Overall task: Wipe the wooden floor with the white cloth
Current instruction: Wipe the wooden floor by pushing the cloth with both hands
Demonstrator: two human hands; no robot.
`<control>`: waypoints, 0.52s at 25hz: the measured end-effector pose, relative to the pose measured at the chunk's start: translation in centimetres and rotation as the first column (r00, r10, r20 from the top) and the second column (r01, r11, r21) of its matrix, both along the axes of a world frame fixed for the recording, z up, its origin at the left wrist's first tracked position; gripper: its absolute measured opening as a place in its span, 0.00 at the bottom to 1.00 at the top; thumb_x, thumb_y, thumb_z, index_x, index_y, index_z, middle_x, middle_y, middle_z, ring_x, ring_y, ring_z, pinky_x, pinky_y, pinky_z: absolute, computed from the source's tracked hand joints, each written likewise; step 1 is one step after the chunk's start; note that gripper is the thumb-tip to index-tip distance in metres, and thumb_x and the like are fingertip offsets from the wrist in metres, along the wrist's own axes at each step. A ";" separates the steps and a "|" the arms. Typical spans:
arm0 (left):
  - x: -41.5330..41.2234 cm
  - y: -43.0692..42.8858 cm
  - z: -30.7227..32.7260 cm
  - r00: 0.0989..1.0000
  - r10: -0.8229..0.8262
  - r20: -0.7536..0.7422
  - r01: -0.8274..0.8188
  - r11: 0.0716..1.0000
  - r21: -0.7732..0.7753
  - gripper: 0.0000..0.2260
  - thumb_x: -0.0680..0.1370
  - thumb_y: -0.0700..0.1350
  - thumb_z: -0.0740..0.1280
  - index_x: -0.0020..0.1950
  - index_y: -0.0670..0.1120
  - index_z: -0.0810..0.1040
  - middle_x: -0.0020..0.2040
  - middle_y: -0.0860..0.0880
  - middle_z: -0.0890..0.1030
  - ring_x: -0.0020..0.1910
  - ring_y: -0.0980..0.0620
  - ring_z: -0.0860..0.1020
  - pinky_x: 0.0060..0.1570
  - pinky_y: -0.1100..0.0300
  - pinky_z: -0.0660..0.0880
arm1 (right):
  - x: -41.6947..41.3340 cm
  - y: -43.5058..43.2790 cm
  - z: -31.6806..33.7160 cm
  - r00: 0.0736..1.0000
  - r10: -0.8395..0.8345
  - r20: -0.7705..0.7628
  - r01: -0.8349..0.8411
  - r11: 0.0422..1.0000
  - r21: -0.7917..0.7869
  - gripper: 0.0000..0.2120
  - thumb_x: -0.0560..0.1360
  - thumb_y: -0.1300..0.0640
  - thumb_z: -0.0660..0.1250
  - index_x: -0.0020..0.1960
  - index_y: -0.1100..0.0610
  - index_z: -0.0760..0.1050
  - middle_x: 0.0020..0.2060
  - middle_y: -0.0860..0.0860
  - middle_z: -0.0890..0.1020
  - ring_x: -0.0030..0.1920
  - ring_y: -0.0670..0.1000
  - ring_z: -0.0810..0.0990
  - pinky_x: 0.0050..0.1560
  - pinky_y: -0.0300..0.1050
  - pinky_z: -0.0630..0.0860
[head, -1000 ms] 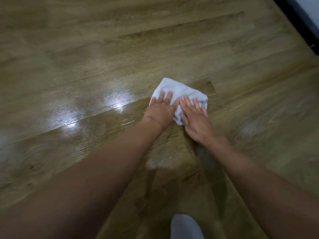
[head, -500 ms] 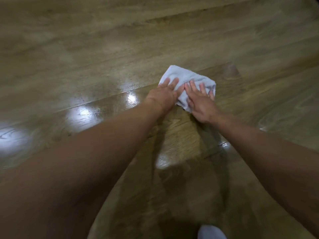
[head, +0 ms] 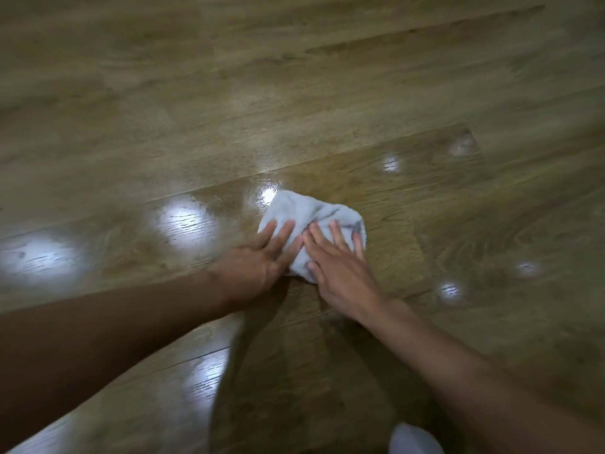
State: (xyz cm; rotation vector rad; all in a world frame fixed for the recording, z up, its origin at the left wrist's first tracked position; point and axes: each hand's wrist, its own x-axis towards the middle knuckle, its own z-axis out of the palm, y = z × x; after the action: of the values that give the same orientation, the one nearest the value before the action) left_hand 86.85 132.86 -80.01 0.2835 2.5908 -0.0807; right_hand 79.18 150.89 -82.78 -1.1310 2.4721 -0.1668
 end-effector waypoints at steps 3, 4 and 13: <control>-1.6 -2.5 0.8 0.985 0.168 0.051 -0.164 0.984 -0.066 0.27 0.84 0.49 0.46 0.77 0.45 0.35 0.77 0.39 0.37 0.76 0.37 0.41 0.73 0.47 0.59 | -3.4 -5.3 0.2 0.994 0.109 -0.025 -0.108 0.994 0.015 0.26 0.83 0.48 0.46 0.78 0.50 0.45 0.78 0.45 0.46 0.77 0.53 0.39 0.74 0.61 0.39; -2.3 -3.1 1.2 0.973 0.219 0.067 -0.214 0.974 -0.068 0.28 0.83 0.49 0.47 0.77 0.45 0.35 0.77 0.40 0.37 0.77 0.38 0.41 0.73 0.46 0.58 | -4.3 -6.5 0.4 0.992 0.121 -0.025 -0.120 0.992 0.034 0.26 0.83 0.48 0.46 0.78 0.50 0.44 0.78 0.45 0.46 0.77 0.53 0.39 0.74 0.61 0.39; 8.5 -0.4 1.9 0.930 0.367 -0.012 -0.366 0.930 0.046 0.27 0.77 0.41 0.42 0.74 0.36 0.61 0.72 0.30 0.61 0.71 0.30 0.63 0.56 0.47 0.77 | 4.7 -4.8 -0.8 0.952 0.285 -0.112 -0.296 0.951 -0.093 0.26 0.80 0.51 0.54 0.77 0.53 0.54 0.77 0.48 0.57 0.78 0.55 0.46 0.74 0.62 0.39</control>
State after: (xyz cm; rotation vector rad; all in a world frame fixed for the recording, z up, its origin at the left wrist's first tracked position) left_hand 95.33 132.42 -78.08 -0.1912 2.6212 0.1071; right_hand 83.87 146.05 -83.54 -1.5690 2.3667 -0.1645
